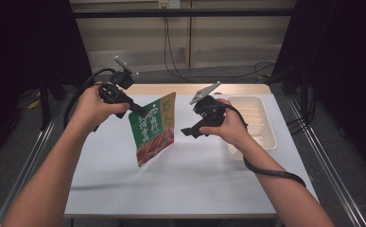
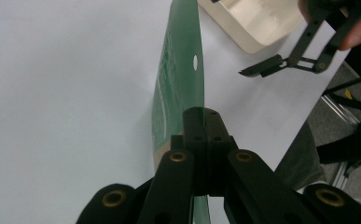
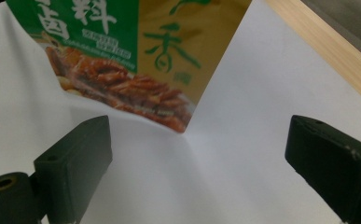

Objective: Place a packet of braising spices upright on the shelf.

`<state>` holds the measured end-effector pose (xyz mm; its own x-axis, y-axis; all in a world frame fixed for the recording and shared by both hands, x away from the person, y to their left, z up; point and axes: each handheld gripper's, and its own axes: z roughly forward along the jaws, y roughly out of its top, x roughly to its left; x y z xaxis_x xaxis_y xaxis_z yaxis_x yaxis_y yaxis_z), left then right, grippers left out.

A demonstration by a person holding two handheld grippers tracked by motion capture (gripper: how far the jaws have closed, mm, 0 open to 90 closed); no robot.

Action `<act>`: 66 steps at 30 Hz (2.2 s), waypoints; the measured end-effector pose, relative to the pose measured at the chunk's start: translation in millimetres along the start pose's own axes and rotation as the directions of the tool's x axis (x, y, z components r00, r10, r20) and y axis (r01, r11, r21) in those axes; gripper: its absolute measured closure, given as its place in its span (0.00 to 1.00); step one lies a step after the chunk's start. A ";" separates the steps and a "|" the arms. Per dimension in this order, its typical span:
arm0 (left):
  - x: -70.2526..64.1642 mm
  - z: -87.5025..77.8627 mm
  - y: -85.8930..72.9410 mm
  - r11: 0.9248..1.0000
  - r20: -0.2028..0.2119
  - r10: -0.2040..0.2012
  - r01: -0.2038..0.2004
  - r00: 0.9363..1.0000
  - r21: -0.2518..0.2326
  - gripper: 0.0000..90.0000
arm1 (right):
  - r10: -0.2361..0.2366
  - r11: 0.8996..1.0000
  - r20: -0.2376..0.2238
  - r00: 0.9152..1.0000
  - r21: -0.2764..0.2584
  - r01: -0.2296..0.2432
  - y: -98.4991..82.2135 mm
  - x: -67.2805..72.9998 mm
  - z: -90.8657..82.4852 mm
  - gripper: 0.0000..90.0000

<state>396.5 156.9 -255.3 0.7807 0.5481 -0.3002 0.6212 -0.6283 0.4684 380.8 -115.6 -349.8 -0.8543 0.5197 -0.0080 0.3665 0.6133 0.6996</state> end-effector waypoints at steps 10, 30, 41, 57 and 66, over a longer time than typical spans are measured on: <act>-16.8 4.0 9.3 0.996 0.047 0.080 -0.081 0.996 0.022 1.00 | -0.040 0.999 -0.023 0.999 -0.002 0.040 14.4 -1.5 -1.6 0.09; -19.8 10.0 21.1 0.993 0.046 0.112 -0.114 0.993 0.033 1.00 | -0.163 0.986 -0.074 0.984 0.007 0.164 44.4 5.1 2.9 0.21; -18.2 10.3 21.9 0.992 0.040 0.122 -0.123 0.992 0.021 1.00 | -0.227 0.974 -0.115 0.967 -0.006 0.228 46.4 8.8 -8.6 0.57; -16.0 3.8 20.2 0.994 0.052 0.107 -0.105 0.993 -0.034 1.00 | -0.277 0.945 -0.196 0.941 0.121 0.303 64.6 18.5 -8.9 1.00; -11.4 6.5 8.2 0.988 0.080 0.107 -0.097 0.991 -0.121 0.88 | -0.190 0.925 -0.155 0.969 0.302 0.229 85.1 26.0 -22.0 1.00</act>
<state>393.1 141.9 -253.4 0.8458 0.4316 -0.3136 0.5296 -0.6074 0.5921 381.7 -63.0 -274.8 -0.9550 0.2951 -0.0294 0.2544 0.8662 0.4300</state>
